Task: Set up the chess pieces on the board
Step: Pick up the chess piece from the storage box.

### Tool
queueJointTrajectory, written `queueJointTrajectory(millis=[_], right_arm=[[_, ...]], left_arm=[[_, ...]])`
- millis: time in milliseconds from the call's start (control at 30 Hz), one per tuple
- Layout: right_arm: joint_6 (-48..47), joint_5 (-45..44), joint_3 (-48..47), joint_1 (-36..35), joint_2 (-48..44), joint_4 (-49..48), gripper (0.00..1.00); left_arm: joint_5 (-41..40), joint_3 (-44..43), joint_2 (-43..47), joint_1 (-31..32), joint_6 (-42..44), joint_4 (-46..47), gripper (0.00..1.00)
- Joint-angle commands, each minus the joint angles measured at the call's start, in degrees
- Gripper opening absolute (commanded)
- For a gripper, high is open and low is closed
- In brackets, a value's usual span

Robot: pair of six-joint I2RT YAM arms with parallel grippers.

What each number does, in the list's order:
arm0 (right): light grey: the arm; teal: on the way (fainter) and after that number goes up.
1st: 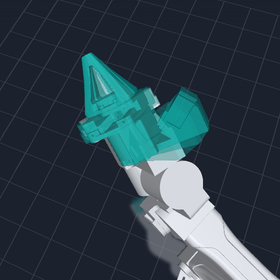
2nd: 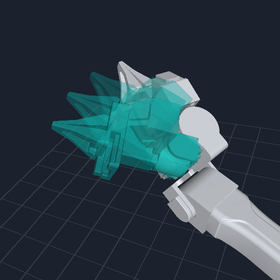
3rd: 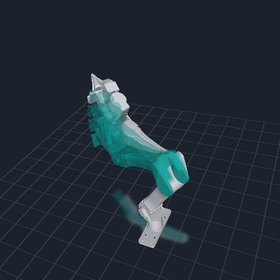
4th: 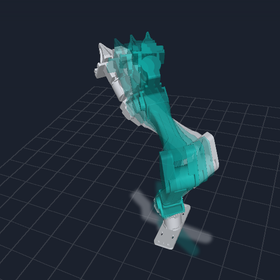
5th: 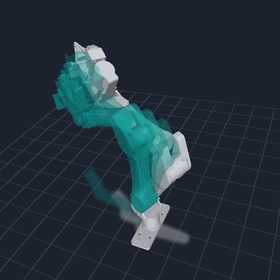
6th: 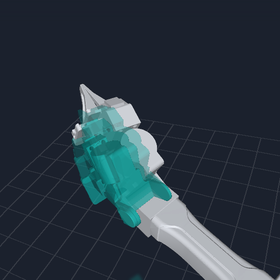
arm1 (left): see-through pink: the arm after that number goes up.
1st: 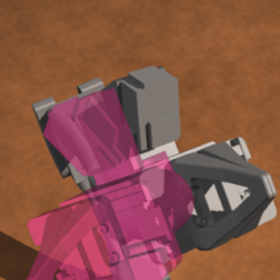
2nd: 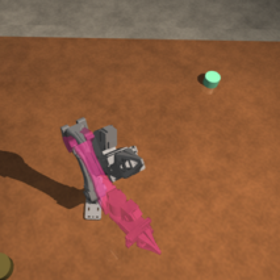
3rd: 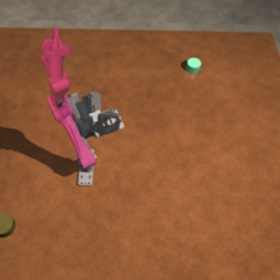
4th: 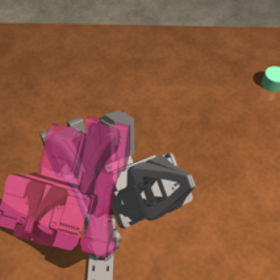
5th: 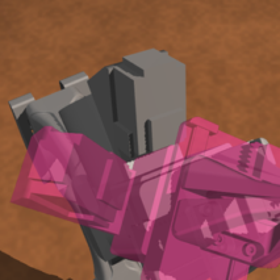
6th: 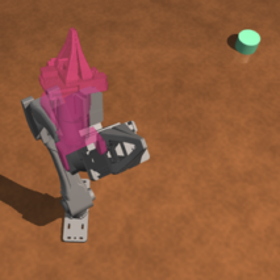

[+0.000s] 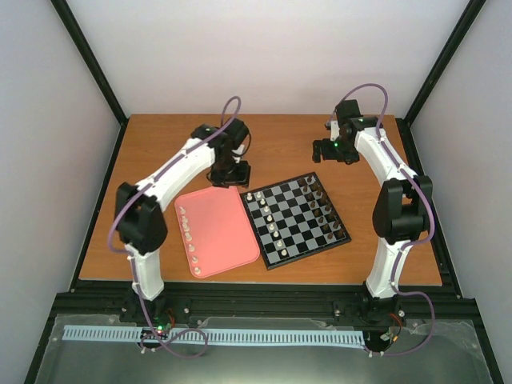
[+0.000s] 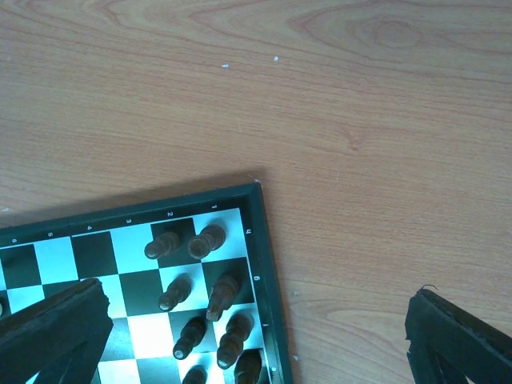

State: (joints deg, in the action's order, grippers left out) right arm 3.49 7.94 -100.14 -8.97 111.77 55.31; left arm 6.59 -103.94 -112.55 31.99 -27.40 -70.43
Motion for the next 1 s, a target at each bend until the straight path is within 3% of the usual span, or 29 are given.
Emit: queueJointTrajectory(millis=[0,167,300,500,867,967], right_arm=[[0.44,0.05,0.18,0.62,0.30,0.24,1.00],[0.75,0.78,1.03,0.58,-0.21,-0.20,1.00],[0.48,0.81,2.17,0.54,-0.32,-0.33,1.00],[0.22,1.09,3.16,0.53,-0.59,-0.47,1.00],[-0.21,0.77,3.54,0.54,-1.48,-0.28,1.00],[-0.15,0.96,3.89,0.53,-1.48,-0.44,1.00]], left_arm=[[-4.26,7.67,9.02,-1.82,-1.08,-3.08,0.64],[-1.37,26.58,21.77,-16.95,-3.53,1.80,0.61],[-4.33,31.14,25.46,-23.77,-1.76,2.70,0.60],[-1.36,33.88,21.03,-27.36,-0.74,7.45,0.54],[-0.82,32.66,13.13,-27.68,0.36,11.06,0.47],[-0.61,31.94,11.30,-27.77,0.58,11.33,0.39]])
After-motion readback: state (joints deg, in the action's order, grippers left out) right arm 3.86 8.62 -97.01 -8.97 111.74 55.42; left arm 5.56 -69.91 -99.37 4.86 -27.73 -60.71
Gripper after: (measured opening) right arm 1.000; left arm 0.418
